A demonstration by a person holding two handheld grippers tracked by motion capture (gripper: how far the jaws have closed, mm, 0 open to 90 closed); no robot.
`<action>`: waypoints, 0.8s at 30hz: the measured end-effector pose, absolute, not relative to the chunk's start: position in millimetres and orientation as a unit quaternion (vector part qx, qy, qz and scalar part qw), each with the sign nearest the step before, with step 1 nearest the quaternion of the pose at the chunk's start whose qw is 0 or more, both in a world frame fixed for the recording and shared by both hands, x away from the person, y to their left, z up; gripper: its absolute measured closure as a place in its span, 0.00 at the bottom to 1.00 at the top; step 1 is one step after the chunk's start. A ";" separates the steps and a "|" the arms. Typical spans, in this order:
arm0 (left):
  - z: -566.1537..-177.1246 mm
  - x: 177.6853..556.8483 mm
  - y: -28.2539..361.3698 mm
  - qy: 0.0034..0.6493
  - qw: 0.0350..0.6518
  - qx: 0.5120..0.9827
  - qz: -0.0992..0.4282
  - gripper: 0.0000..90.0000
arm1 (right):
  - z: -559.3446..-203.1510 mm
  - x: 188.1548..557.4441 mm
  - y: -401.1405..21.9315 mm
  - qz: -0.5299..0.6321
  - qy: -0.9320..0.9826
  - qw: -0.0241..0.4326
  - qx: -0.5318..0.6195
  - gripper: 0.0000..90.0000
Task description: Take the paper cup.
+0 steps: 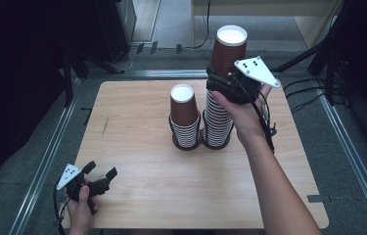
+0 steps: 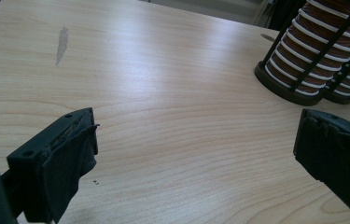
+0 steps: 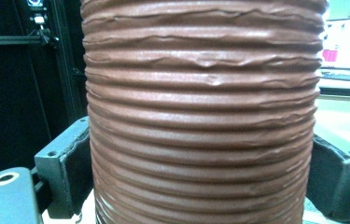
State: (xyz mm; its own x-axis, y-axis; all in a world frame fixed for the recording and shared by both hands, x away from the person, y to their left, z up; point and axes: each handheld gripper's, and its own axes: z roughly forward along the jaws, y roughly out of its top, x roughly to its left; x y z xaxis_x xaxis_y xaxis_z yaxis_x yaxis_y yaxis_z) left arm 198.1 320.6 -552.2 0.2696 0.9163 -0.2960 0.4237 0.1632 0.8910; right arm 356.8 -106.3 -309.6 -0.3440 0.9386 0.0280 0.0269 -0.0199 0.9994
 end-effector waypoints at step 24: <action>-552.2 198.2 321.1 0.556 0.522 0.602 0.235 0.00 | -266.8 349.2 -106.2 0.597 0.560 0.422 0.390 0.12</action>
